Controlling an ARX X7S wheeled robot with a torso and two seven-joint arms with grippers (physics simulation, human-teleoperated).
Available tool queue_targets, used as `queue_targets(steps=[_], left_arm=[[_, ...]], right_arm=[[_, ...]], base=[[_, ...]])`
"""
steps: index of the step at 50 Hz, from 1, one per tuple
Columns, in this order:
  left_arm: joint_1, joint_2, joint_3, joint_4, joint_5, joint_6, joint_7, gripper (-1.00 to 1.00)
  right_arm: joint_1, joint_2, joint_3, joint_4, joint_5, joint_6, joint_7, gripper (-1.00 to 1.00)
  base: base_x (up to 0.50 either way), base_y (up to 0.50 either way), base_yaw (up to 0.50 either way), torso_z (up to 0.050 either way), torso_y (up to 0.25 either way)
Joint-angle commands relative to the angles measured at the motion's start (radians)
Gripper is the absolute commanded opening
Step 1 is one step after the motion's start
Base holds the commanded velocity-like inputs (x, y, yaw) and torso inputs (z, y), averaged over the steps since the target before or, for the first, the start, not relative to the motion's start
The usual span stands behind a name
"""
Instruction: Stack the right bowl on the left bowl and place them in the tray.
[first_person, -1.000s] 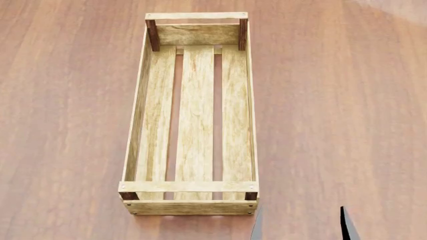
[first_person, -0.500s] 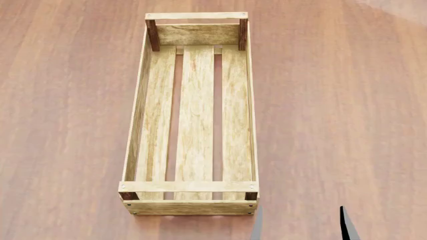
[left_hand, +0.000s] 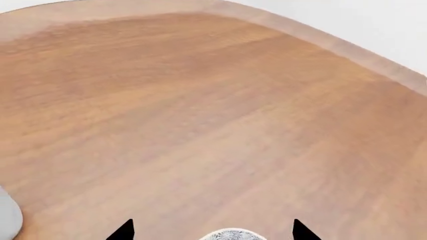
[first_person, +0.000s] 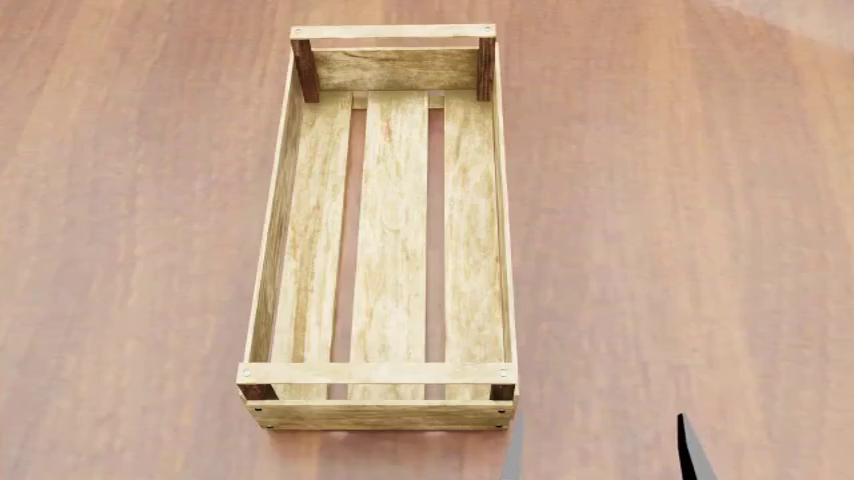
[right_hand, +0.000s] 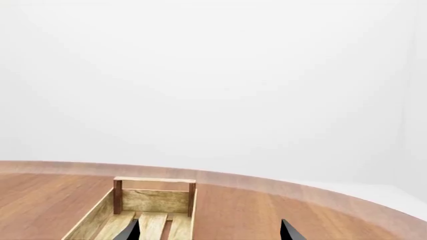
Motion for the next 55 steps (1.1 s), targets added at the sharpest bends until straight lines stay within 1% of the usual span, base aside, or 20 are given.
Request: queue_targets(steps=[1, 22, 35, 55], left_arm=[[-0.005, 0.029, -0.012, -0.079, 0.032, 0.012, 0.038, 1.0], [-0.014, 0.036, -0.005, -0.108, 0.015, -0.009, 0.037, 1.0], [-0.042, 0.041, -0.017, -0.138, -0.071, -0.065, 0.028, 1.0], [-0.064, 0.053, -0.025, -0.176, -0.102, -0.082, 0.011, 1.0]], right_arm=[[-0.001, -0.017, 0.018, -0.008, -0.024, 0.005, -0.02, 1.0], [0.001, -0.015, 0.013, -0.006, -0.026, 0.005, -0.018, 1.0], [0.002, -0.013, 0.01, -0.006, -0.027, 0.008, -0.017, 1.0], [0.005, -0.01, 0.006, -0.003, -0.023, 0.009, -0.016, 1.0]], base=[[0.0, 0.0, 0.0, 0.0, 0.0], [0.0, 0.0, 0.0, 0.0, 0.0], [0.0, 0.0, 0.0, 0.0, 0.0], [0.0, 0.0, 0.0, 0.0, 0.0]])
